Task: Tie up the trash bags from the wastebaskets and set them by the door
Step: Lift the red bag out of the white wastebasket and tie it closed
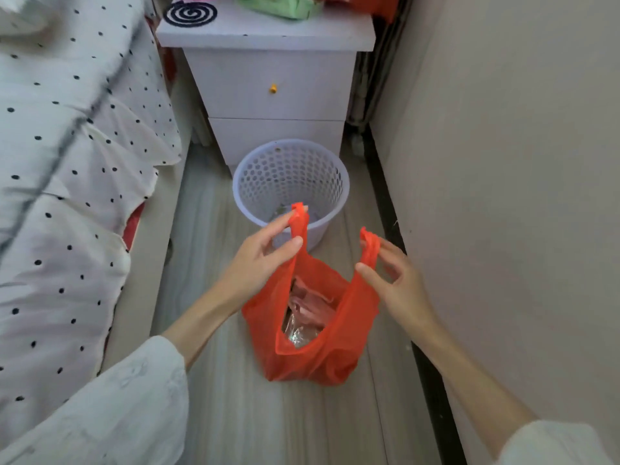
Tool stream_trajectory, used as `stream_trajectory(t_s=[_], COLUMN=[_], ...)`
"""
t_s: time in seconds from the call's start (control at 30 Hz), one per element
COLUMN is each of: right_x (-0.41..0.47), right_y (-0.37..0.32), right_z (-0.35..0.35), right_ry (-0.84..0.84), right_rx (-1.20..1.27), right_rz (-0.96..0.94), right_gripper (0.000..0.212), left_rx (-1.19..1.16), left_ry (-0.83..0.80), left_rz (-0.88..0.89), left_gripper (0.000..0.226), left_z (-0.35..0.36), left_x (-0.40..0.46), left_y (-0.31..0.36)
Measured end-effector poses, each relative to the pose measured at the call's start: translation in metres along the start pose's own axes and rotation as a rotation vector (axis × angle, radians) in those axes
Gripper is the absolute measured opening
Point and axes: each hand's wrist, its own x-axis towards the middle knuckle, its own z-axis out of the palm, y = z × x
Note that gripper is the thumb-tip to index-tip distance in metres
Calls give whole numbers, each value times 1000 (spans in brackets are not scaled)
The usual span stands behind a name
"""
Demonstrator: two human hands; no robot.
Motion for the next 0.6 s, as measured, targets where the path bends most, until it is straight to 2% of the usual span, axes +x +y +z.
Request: stream_trajectory(t_s=[0.1,0.2,0.27,0.37,0.47,0.57,0.6], right_x=[8,15,18,20,17,11,11], right_y=[30,64,80,97,108,94,89], right_z=[7,15,21,29,33,35,35], right_ry=[51,124,151,140,68,56,72], right_rx=[-95,-9,35,54,91,291,316], right_rz=[-64,41,117,89,105,278,295], right_gripper=[58,88,92,96,77,20,17], left_rx=[139,183,154,119,124,128,122], left_ry=[-65,-55,-40,62,144,234,259], left_rz=[138,261,326,395,398,375,372], left_gripper=[53,58,58,53,36,19,14], left_z=[10,19,25,27,23,14,11], left_x=[21,40,46,46,43,38,35], left_y=[-21,-37,-48,-68,-77,-75,-72])
